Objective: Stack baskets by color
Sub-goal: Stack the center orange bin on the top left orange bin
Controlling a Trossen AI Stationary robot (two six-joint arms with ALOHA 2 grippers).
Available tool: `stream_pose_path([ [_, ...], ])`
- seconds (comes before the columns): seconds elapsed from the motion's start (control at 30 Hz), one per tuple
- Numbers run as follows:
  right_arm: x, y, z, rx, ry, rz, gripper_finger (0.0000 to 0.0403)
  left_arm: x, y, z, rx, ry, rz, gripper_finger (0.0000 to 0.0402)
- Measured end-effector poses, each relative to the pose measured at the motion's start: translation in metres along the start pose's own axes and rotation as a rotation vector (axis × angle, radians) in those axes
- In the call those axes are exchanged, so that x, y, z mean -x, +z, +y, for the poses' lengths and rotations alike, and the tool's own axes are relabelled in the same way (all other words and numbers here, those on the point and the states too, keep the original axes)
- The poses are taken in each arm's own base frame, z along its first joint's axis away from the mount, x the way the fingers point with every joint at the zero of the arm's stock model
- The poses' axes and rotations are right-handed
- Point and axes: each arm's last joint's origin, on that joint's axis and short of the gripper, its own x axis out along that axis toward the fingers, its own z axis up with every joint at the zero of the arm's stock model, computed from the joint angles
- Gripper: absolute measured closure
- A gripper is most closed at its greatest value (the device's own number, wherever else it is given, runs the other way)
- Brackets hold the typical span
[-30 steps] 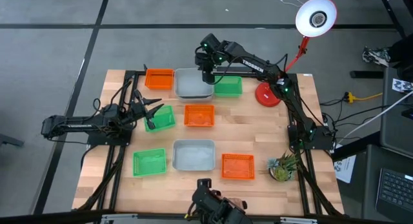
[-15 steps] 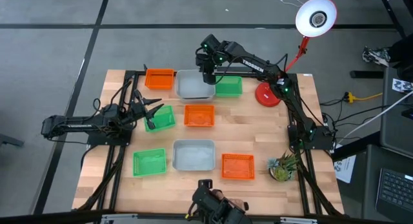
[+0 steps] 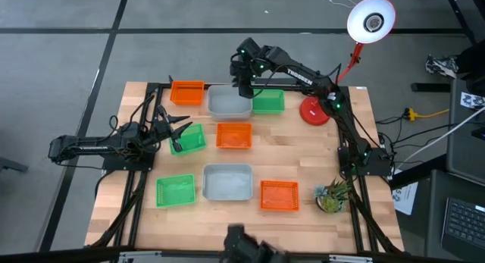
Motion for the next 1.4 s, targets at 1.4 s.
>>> stream_pose_path([
  [1.4,0.039,-0.082,0.279,-0.101,0.180,0.468,0.0303,0.000,-0.001,0.000,0.145,-0.002,0.008,0.0301],
])
